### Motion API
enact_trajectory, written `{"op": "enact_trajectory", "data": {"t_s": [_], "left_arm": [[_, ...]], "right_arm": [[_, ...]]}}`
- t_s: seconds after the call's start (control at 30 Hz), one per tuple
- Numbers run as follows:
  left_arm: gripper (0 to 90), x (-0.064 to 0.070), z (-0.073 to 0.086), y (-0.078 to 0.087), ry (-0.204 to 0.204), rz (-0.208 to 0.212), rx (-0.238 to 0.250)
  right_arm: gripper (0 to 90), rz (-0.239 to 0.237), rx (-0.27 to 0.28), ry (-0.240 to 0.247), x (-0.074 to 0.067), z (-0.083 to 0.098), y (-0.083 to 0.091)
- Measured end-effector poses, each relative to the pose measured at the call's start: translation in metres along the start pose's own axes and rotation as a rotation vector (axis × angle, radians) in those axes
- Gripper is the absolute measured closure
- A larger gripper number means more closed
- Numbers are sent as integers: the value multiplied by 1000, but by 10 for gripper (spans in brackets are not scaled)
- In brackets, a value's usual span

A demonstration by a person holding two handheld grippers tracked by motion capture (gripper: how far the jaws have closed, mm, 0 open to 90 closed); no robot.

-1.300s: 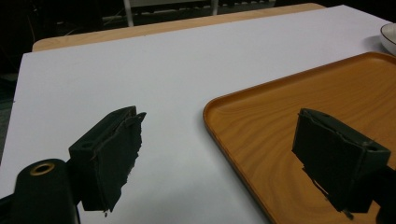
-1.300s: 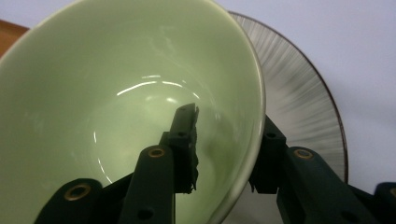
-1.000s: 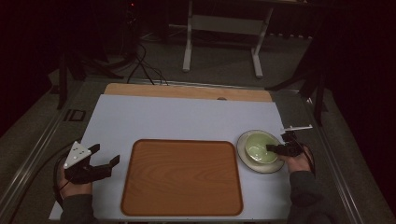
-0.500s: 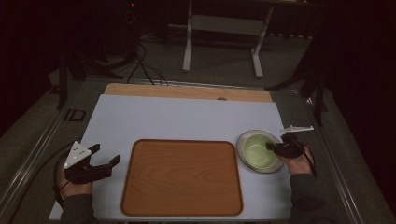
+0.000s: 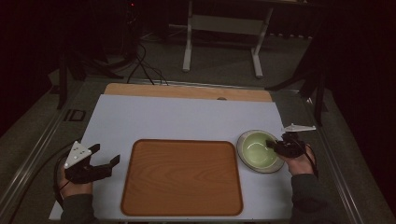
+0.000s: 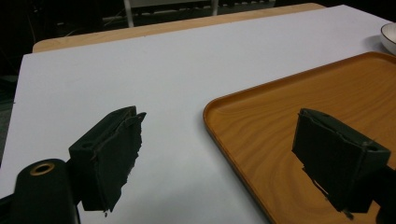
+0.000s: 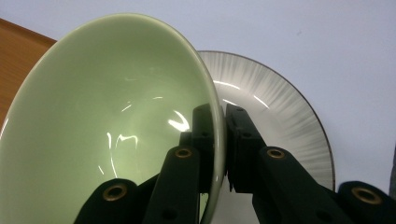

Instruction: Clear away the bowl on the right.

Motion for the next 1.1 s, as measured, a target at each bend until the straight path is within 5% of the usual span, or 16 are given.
{"op": "enact_trajectory", "data": {"t_s": [0.83, 0.93, 1.1], "left_arm": [[153, 0, 0, -1, 0, 0, -1], [153, 0, -1, -1, -1, -1, -1], [153, 0, 0, 0, -1, -1, 3]], "right_arm": [[832, -37, 69, 144, -36, -16, 22], [830, 11, 65, 224, -51, -24, 29], [832, -49, 108, 267, -78, -51, 40]]}}
Point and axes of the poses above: each handheld gripper's, and its own axes: y roughly backward along the jaws, z roughly out of its underside, x roughly to its right, the point moved 2 cm from there along -y, roughly forward along the jaws, and after that the axes turned 6 degrees about -y, right-handed, at the moved point
